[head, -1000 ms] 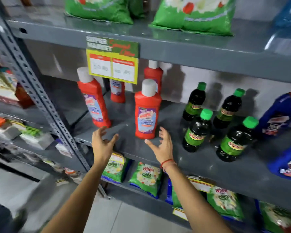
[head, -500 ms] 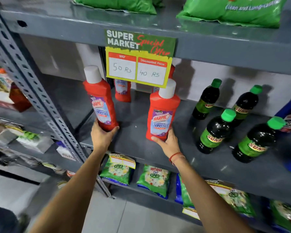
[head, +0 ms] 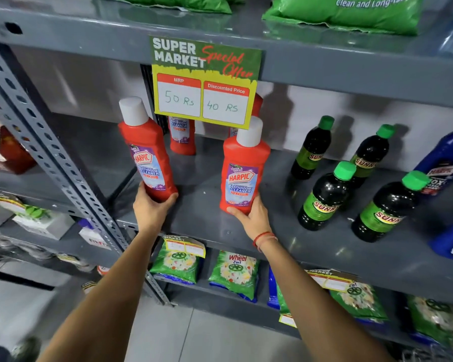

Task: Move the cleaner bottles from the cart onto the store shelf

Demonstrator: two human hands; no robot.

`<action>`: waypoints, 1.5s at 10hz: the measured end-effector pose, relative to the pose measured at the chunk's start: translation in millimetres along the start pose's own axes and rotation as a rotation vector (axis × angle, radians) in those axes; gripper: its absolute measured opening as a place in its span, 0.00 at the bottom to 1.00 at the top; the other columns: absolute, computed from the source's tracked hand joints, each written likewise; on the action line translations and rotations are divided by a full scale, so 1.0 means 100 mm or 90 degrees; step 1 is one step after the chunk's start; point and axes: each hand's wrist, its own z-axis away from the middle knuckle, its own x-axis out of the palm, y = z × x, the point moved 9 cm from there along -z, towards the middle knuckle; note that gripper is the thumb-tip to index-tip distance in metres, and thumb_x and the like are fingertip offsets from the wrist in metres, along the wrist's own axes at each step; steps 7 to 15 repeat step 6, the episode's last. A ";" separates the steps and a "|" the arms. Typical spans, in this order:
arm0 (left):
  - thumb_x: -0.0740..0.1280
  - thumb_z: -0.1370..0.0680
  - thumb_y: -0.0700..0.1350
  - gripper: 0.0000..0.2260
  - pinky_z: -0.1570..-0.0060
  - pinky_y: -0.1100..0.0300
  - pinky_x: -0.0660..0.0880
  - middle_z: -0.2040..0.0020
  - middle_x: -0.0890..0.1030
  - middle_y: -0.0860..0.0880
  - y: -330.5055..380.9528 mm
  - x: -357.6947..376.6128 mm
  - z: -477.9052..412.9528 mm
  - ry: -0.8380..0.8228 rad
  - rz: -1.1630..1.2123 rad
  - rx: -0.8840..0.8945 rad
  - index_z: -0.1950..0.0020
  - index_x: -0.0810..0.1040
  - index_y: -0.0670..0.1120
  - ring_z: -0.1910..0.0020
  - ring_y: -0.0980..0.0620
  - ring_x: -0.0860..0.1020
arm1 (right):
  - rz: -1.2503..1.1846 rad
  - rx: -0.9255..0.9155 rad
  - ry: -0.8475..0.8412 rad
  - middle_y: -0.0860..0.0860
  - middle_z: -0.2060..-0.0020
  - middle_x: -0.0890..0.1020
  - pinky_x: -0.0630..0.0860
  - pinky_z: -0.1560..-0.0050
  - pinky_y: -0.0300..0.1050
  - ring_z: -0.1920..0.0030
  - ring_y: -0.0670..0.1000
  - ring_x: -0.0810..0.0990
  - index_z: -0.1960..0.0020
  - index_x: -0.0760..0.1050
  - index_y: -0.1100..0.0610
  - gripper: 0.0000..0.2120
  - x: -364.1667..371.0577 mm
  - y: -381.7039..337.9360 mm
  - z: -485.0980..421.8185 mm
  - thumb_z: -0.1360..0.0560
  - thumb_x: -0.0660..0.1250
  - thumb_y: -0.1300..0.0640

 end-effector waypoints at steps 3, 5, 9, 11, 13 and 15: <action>0.76 0.37 0.46 0.35 0.38 0.47 0.72 0.38 0.76 0.40 0.01 -0.03 0.14 0.004 0.010 -0.031 0.34 0.66 0.44 0.39 0.41 0.75 | 0.033 0.014 0.030 0.58 0.40 0.77 0.74 0.39 0.51 0.41 0.55 0.76 0.38 0.67 0.57 0.36 -0.12 0.00 0.14 0.40 0.77 0.47; 0.71 0.30 0.42 0.26 0.39 0.53 0.69 0.38 0.75 0.38 0.28 -0.02 0.65 0.047 0.066 -0.029 0.34 0.69 0.40 0.38 0.42 0.73 | -0.016 -0.055 0.125 0.61 0.43 0.77 0.73 0.42 0.43 0.46 0.49 0.76 0.38 0.70 0.61 0.27 -0.63 -0.34 0.57 0.34 0.74 0.57; 0.70 0.28 0.42 0.17 0.50 0.61 0.71 0.43 0.80 0.41 0.67 0.11 0.93 -0.022 0.086 0.035 0.41 0.75 0.40 0.46 0.46 0.78 | -0.088 -0.140 0.177 0.57 0.50 0.80 0.75 0.46 0.44 0.50 0.49 0.79 0.46 0.76 0.58 0.17 -1.08 -0.72 0.89 0.33 0.72 0.57; 0.70 0.28 0.42 0.17 0.50 0.61 0.71 0.43 0.80 0.41 0.67 0.11 0.93 -0.022 0.086 0.035 0.41 0.75 0.40 0.46 0.46 0.78 | -0.088 -0.140 0.177 0.57 0.50 0.80 0.75 0.46 0.44 0.50 0.49 0.79 0.46 0.76 0.58 0.17 -1.08 -0.72 0.89 0.33 0.72 0.57; 0.70 0.28 0.42 0.17 0.50 0.61 0.71 0.43 0.80 0.41 0.67 0.11 0.93 -0.022 0.086 0.035 0.41 0.75 0.40 0.46 0.46 0.78 | -0.088 -0.140 0.177 0.57 0.50 0.80 0.75 0.46 0.44 0.50 0.49 0.79 0.46 0.76 0.58 0.17 -1.08 -0.72 0.89 0.33 0.72 0.57; 0.70 0.28 0.42 0.17 0.50 0.61 0.71 0.43 0.80 0.41 0.67 0.11 0.93 -0.022 0.086 0.035 0.41 0.75 0.40 0.46 0.46 0.78 | -0.088 -0.140 0.177 0.57 0.50 0.80 0.75 0.46 0.44 0.50 0.49 0.79 0.46 0.76 0.58 0.17 -1.08 -0.72 0.89 0.33 0.72 0.57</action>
